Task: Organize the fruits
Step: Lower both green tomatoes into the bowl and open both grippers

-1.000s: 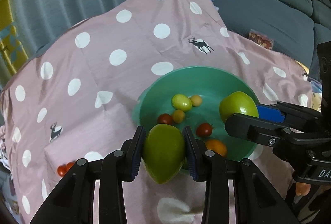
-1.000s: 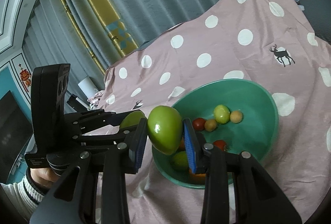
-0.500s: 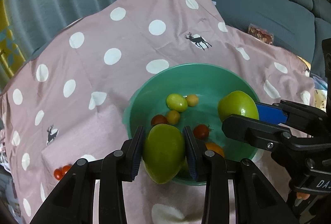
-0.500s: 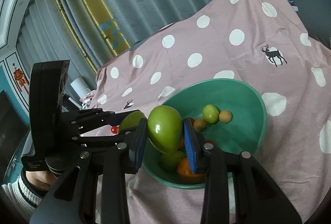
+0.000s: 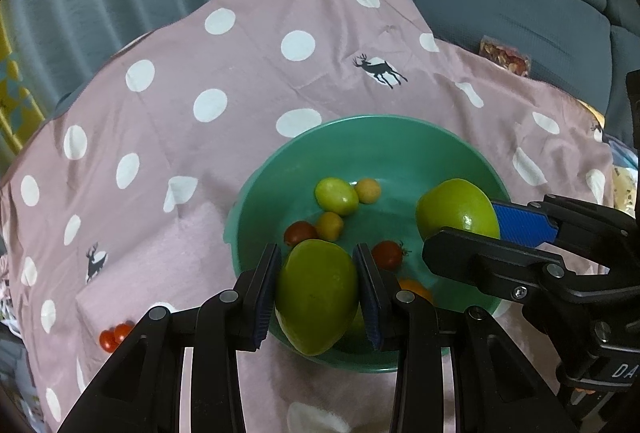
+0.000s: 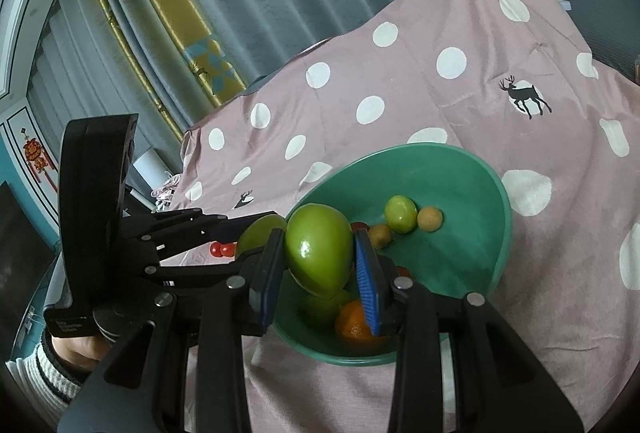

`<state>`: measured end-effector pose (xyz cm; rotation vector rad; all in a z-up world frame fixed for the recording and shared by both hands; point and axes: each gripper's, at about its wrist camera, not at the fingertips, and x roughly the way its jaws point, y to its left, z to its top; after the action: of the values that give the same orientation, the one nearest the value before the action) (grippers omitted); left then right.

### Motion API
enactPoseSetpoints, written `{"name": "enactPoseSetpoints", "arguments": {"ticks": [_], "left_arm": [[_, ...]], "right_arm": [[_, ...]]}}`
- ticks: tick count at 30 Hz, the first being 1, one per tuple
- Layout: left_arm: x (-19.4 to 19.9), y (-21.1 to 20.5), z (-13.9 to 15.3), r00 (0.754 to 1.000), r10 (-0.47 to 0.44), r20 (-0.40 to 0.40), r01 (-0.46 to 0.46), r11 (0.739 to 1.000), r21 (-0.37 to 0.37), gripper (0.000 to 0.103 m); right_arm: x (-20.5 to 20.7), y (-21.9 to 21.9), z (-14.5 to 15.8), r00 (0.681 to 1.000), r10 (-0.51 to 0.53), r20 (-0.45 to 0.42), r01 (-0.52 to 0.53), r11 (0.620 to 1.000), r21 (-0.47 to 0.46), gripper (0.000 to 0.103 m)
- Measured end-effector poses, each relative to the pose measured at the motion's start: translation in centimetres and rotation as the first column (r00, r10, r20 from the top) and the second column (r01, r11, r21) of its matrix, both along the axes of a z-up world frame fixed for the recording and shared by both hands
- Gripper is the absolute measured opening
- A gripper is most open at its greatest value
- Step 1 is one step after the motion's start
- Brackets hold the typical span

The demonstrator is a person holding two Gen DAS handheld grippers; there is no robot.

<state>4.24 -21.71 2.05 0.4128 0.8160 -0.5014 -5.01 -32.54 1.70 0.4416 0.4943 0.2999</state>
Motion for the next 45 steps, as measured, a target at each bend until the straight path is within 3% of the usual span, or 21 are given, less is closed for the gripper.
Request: {"name": "enactPoseSetpoints", "arguments": {"ticks": [45], "left_arm": [[0.5,-1.3,-0.8,1.0,-0.026,-0.003,0.026,0.996,0.08,0.038]], "right_arm": [[0.1,-0.3,-0.6,0.999,-0.039,-0.029,0.038,0.999,-0.024,0.035]]}}
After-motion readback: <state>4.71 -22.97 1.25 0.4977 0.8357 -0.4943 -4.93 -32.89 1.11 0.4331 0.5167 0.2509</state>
